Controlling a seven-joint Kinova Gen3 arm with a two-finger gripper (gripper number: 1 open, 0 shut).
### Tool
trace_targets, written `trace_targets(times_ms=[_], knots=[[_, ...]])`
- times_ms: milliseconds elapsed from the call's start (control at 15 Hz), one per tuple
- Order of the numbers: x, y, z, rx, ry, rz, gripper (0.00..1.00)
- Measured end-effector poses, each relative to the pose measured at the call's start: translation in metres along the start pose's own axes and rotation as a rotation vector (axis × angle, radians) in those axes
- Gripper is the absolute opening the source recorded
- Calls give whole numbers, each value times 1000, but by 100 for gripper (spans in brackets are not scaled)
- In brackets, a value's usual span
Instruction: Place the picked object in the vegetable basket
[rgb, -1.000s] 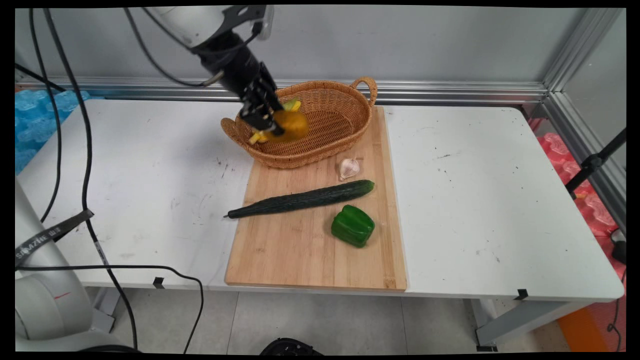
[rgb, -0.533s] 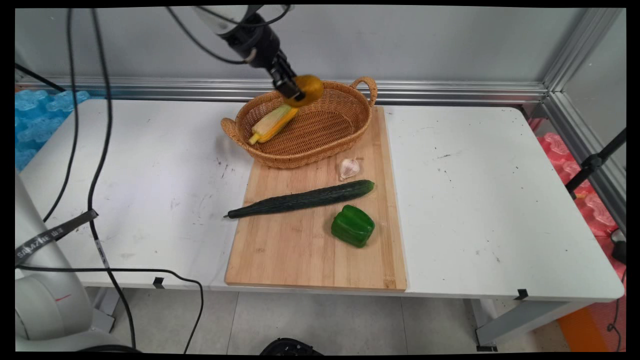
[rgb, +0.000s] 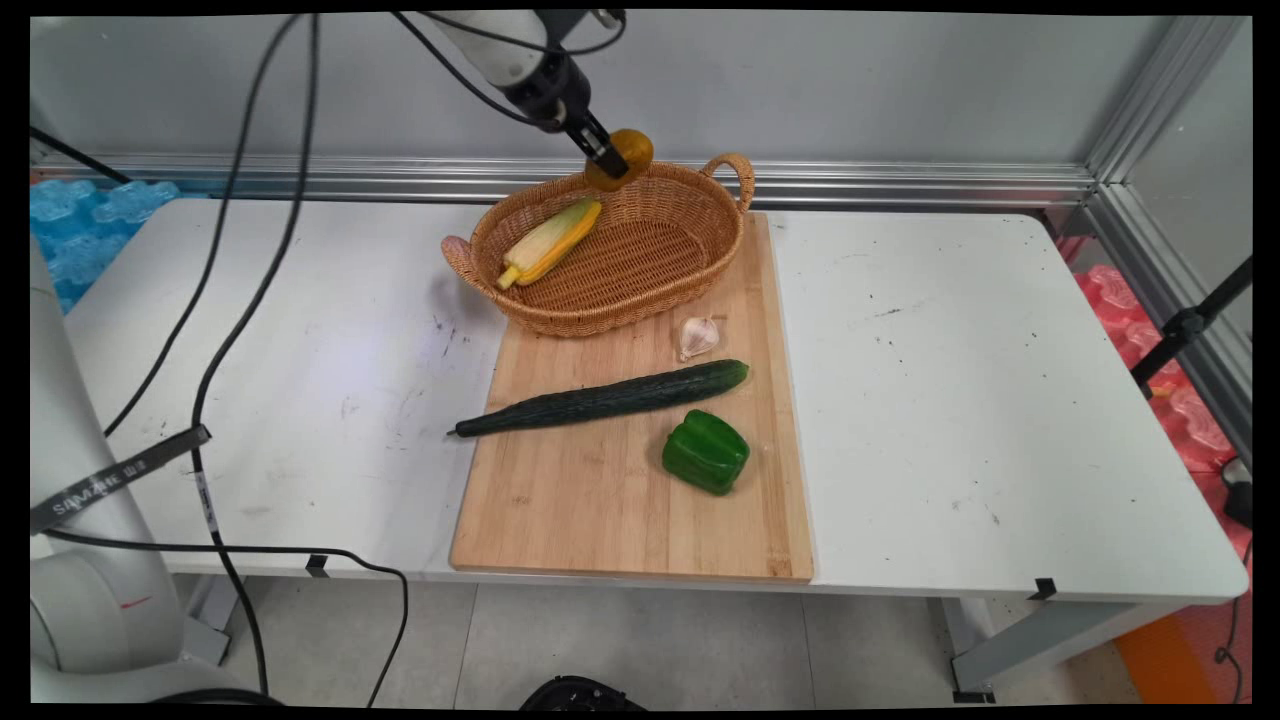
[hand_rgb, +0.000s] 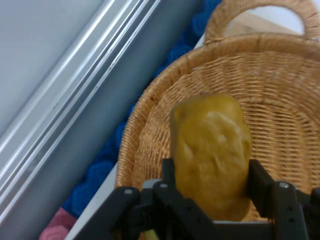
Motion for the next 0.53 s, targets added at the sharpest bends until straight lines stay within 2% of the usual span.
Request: trace_targets(times_ms=[533], knots=[[1,2,73,-43,-47,-10,0]])
